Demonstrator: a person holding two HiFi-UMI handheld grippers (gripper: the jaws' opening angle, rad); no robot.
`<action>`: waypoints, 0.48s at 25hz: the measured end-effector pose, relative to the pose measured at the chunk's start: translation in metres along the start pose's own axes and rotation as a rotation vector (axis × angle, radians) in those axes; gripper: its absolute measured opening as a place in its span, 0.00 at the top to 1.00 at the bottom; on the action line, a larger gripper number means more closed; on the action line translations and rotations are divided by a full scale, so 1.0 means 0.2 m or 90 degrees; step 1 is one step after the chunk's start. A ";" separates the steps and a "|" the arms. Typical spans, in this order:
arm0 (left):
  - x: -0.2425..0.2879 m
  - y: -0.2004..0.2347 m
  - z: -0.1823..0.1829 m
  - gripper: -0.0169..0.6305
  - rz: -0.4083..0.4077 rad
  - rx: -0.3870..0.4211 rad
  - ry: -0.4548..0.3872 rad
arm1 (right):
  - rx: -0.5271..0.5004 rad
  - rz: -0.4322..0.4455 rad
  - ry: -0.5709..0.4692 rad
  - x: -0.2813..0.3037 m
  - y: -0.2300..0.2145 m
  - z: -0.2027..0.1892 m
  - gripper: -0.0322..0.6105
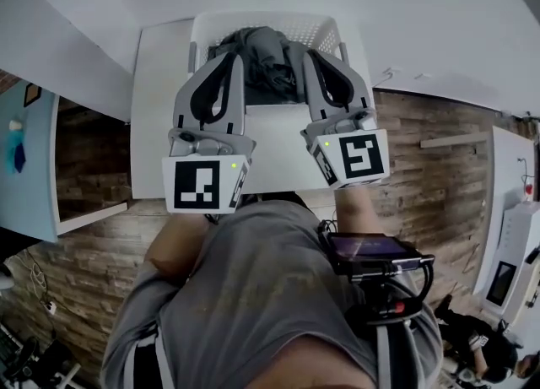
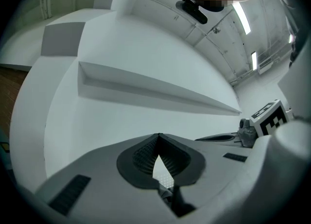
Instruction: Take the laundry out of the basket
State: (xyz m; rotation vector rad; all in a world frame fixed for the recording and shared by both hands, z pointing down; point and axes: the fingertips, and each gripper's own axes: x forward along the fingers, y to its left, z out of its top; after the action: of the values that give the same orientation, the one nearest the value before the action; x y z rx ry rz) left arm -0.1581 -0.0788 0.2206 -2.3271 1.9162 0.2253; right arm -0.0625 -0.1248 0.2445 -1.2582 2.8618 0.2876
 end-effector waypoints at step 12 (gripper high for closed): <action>0.28 0.16 -0.13 0.96 0.043 -0.010 0.041 | 0.013 0.123 0.078 0.40 -0.02 -0.26 0.74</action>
State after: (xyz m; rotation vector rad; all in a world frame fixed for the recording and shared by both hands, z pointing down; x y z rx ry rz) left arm -0.1773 -0.1447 0.2361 -2.3081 2.0319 0.1746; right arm -0.1097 -0.1946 0.2894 -1.0324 3.0873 0.1877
